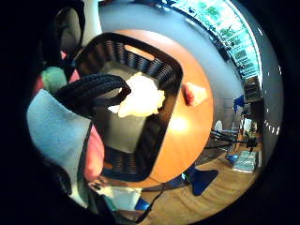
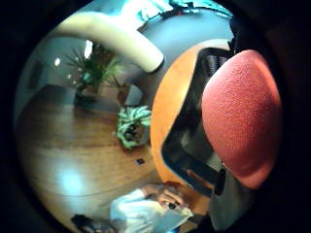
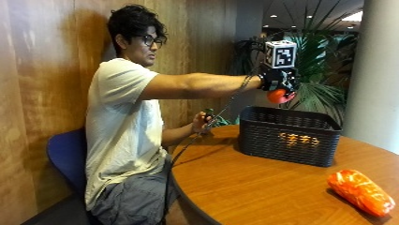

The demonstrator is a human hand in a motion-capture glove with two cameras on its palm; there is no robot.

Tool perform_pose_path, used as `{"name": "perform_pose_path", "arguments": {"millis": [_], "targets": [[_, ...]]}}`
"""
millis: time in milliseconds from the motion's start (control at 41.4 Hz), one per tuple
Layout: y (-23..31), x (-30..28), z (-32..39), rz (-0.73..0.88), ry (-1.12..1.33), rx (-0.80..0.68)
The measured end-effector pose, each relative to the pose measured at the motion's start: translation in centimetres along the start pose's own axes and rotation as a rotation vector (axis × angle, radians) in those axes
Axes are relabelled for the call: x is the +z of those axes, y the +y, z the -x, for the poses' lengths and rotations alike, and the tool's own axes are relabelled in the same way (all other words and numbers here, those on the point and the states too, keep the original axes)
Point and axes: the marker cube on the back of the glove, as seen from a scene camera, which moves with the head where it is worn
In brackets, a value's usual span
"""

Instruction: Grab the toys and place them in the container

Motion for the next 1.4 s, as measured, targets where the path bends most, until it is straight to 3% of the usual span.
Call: {"name": "perform_pose_path", "arguments": {"millis": [193,676,1401], "targets": [[0.5,-0.2,0.2,0.012,-0.074,-0.134],[0.9,0.0,-0.7,0.069,0.051,-0.063],[2.4,-0.1,-2.9,0.081,-0.035,-0.088]]}}
